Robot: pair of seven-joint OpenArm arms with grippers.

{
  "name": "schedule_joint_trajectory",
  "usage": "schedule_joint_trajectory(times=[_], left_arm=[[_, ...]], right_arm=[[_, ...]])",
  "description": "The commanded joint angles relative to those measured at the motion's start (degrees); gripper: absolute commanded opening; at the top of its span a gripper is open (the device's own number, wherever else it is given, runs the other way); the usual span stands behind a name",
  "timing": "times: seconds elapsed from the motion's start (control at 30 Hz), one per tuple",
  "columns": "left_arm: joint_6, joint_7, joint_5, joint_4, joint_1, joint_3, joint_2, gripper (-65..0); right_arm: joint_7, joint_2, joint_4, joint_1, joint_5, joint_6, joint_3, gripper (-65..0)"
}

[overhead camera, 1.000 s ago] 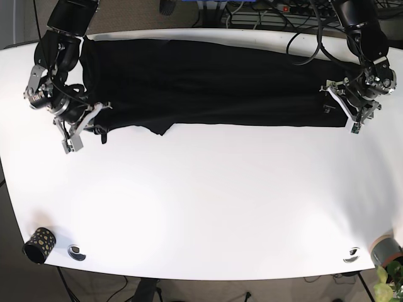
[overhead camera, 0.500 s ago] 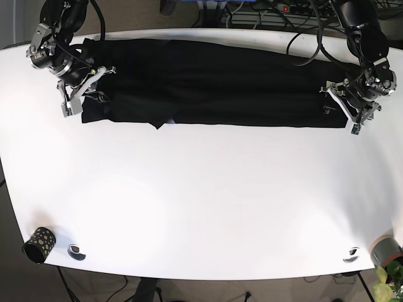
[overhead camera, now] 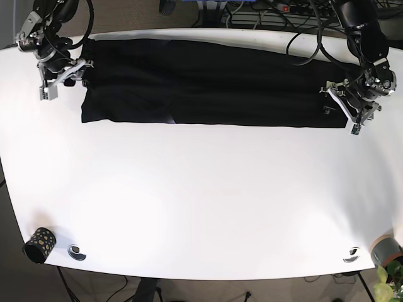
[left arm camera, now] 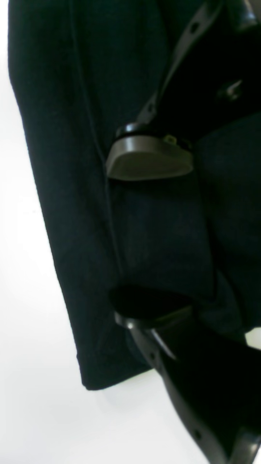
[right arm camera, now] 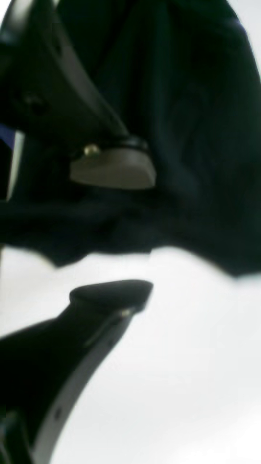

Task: Fold the T-shirt properly
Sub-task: 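Pinch both ends of the black strip with both grippers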

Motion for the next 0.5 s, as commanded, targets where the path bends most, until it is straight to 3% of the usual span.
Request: schedule_joint_trajectory(times=[0.0,0.1,0.23,0.47], left_arm=[[0.32,2.73,2.63,-0.32,0.05,0.11,-0.27,-22.9],[0.32,2.73,2.46,-0.32,0.05,0.11,-0.27,-22.9],[0.23,2.81,2.28,-0.05,0.05,0.11,-0.18,-22.9],[0.23,2.81,2.19,0.12,-0.03,0.11,-0.18,-22.9]], right_arm=[[1.03,0.73,4.12,-0.36,3.0,0.43,0.1,-23.5],[0.95,0.73,9.31,-2.99,7.57,0.52,-1.3,-23.1],[0.95,1.08,10.54,-4.75,13.99,0.34,-8.07,-23.5],[1.3,-0.15,3.77,-4.49,14.25,0.08,-13.52,-23.5]])
